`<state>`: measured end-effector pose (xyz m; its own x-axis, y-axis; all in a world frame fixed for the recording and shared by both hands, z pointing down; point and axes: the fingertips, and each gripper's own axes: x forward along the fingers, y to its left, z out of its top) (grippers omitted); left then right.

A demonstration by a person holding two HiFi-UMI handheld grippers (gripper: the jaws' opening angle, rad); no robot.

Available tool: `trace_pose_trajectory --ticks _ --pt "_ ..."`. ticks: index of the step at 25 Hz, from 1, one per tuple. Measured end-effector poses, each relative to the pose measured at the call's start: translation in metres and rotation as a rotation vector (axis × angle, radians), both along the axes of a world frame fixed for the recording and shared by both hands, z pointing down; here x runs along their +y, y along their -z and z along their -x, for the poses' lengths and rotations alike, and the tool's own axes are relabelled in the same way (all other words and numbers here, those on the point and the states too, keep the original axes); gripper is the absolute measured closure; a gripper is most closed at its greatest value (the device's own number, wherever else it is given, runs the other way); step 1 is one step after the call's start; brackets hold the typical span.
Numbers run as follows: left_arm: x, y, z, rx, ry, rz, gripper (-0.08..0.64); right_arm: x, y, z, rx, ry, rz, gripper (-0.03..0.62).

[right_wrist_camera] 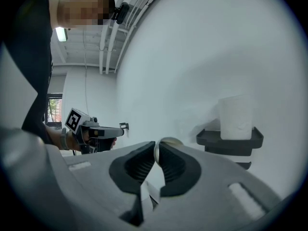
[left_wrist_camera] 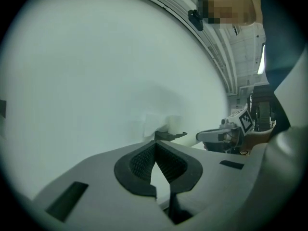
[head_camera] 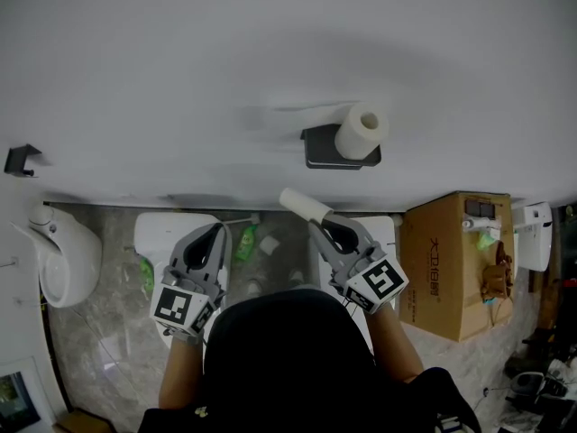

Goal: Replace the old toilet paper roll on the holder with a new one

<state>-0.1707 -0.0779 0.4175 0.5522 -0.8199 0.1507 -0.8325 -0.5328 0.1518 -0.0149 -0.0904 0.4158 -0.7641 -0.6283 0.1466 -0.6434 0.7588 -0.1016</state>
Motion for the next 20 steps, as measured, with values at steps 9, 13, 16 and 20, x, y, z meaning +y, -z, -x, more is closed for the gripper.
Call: trace_pose_trajectory --ticks 9,13,16,20 --pt "0.003 -0.002 -0.01 -0.027 -0.038 -0.008 0.547 0.003 0.002 -0.007 -0.003 -0.03 -0.008 0.571" --pt "0.003 -0.003 -0.011 -0.05 -0.046 -0.016 0.546 0.005 0.002 -0.011 -0.001 -0.036 -0.01 0.571" --pt "0.003 -0.007 -0.01 -0.081 -0.068 -0.045 0.546 0.005 0.001 -0.013 0.0 -0.044 -0.007 0.571" --pt "0.002 -0.006 -0.013 -0.052 -0.05 0.0 0.546 0.005 -0.001 -0.015 -0.005 -0.052 -0.004 0.571"
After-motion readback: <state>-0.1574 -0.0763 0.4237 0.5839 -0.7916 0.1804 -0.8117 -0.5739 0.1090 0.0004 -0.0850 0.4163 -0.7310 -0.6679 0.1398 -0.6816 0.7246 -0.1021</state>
